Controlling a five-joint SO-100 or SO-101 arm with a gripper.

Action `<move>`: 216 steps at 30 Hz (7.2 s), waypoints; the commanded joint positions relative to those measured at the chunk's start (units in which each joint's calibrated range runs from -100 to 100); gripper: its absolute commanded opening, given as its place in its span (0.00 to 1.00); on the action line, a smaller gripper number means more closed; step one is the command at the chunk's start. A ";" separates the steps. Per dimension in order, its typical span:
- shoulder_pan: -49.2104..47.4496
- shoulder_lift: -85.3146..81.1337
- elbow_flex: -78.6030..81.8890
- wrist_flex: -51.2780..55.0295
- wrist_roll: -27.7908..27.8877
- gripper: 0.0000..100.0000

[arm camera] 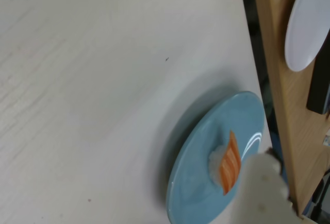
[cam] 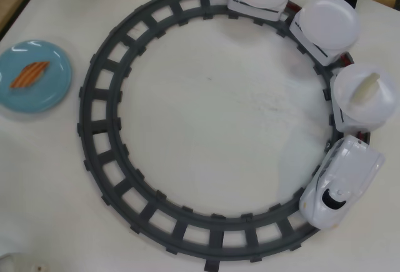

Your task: Pick up the sushi from the Shinkansen and put it on the blue dish

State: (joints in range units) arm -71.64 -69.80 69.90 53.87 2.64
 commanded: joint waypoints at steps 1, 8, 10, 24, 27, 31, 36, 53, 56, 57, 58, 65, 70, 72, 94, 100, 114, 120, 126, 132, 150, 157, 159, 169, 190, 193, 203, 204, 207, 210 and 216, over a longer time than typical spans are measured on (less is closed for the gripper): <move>0.86 -0.17 -0.29 -1.00 -0.39 0.22; 0.86 -0.17 -0.29 -0.74 -0.39 0.22; 0.86 -0.17 -0.29 -0.57 -0.34 0.22; 0.95 -0.17 -0.29 -0.40 -0.34 0.22; 0.95 -0.17 -0.29 -0.32 -0.34 0.22; 0.95 -0.17 -0.20 -0.32 -0.34 0.22; 0.95 -0.17 -0.20 -0.32 -0.34 0.22; 20.85 13.68 -21.30 5.37 -0.02 0.22; 25.42 22.64 -33.20 9.62 -0.02 0.22; 26.66 25.21 -36.99 10.98 -0.02 0.22; 27.80 27.45 -40.68 12.42 0.03 0.22; 34.75 38.07 -65.30 25.16 0.13 0.22; 40.65 41.89 -78.01 33.06 2.17 0.22; 44.00 43.46 -82.07 35.35 2.85 0.22; 80.09 58.06 -102.90 44.95 10.33 0.22; 86.52 61.22 -101.64 45.29 11.74 0.22; 92.15 61.80 -95.33 44.78 11.80 0.22; 95.14 61.80 -91.63 40.95 11.33 0.23; 95.93 61.80 -88.20 40.87 15.93 0.23; 95.93 61.71 -85.68 41.29 25.45 0.23; 96.11 61.71 -86.13 43.76 36.38 0.30; 96.11 62.63 -85.41 36.96 34.34 0.31; 96.11 64.62 -86.22 36.96 34.02 0.31; 96.29 79.63 -97.58 37.56 28.64 0.31; 96.20 96.72 -119.40 45.29 29.00 0.31; 95.93 97.63 -119.40 44.86 29.11 0.31; 95.14 101.95 -119.49 43.59 29.16 0.30; 95.14 102.03 -119.49 43.16 29.16 0.30; 95.14 102.11 -119.49 42.82 29.16 0.30; 95.14 102.19 -119.40 42.14 29.16 0.30; 94.97 102.28 -118.86 42.06 29.16 0.30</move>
State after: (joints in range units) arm 24.07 32.94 -46.75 96.22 31.45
